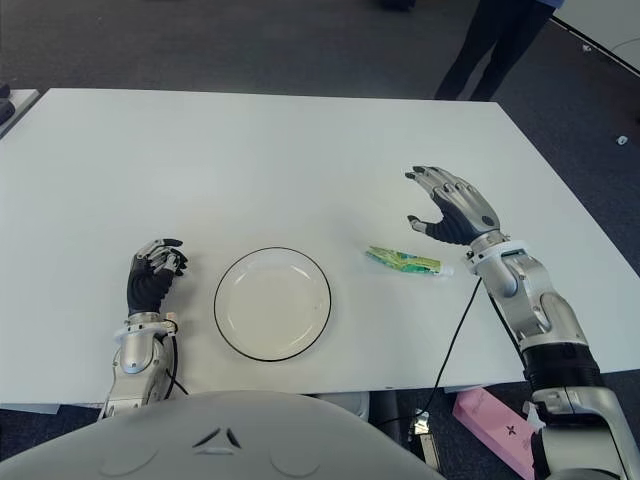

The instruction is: Put the toothpaste on the table into the plate.

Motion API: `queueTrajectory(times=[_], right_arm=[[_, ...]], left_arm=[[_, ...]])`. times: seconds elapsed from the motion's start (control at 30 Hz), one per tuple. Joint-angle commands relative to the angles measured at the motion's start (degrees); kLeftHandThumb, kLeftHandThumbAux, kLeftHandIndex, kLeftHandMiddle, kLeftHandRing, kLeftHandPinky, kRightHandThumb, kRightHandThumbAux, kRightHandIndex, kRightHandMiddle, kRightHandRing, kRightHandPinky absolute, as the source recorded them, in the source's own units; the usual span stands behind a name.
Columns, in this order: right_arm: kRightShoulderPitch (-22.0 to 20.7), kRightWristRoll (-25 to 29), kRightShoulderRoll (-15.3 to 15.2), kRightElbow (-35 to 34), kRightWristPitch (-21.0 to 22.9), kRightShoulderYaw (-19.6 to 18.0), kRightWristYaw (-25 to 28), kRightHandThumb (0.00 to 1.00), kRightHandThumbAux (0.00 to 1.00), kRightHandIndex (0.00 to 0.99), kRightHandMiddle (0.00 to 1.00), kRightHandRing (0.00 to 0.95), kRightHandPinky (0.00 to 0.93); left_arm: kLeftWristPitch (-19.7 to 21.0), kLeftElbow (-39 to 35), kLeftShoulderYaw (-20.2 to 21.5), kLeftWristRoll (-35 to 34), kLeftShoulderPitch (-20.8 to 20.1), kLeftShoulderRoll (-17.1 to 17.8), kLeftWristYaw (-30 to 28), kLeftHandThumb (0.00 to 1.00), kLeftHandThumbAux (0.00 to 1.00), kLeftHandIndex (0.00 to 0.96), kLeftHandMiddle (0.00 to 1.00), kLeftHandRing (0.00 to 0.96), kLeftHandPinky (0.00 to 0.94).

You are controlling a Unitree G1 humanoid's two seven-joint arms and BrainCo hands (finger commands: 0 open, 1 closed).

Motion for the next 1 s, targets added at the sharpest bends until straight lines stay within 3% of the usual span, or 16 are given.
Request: queueTrajectory(times=[0.03,0.33,0.63,1.0], right_arm=[[1.4,0.7,0.0,-1.2,0.0,-1.4,0.9,0.469,0.664,0.004,0.056,0.027,0.0],[2.5,1.7,-0.8,-2.8,-1.6,-2.6,3.0,0.519,0.625,0.008,0.069,0.042,0.0],[4.9,1.9,-2.8,-4.8,-4.0,-3.0,7.1,0.564,0.519,0.002,0.056,0.02,0.0],[7.6,1.9,-5.9,-6.4,-4.9,-2.6,14.0,0.521,0.382,0.0,0.017,0.0,0.0]], left_arm=[[2.2,1.7,-0.3,0.3,0.5,0.0,-0.1,0.705,0.719,0.434,0.628,0.625,0.619],[2.2,1.6,-0.4,0.3,0.5,-0.1,-0.1,0.704,0.719,0.435,0.627,0.625,0.623],[2.0,1.6,-0.3,0.4,0.5,-0.2,0.2,0.705,0.718,0.434,0.625,0.621,0.621],[2.0,1.6,-0.3,0.3,0.5,-0.1,0.0,0.704,0.719,0.434,0.631,0.628,0.627]])
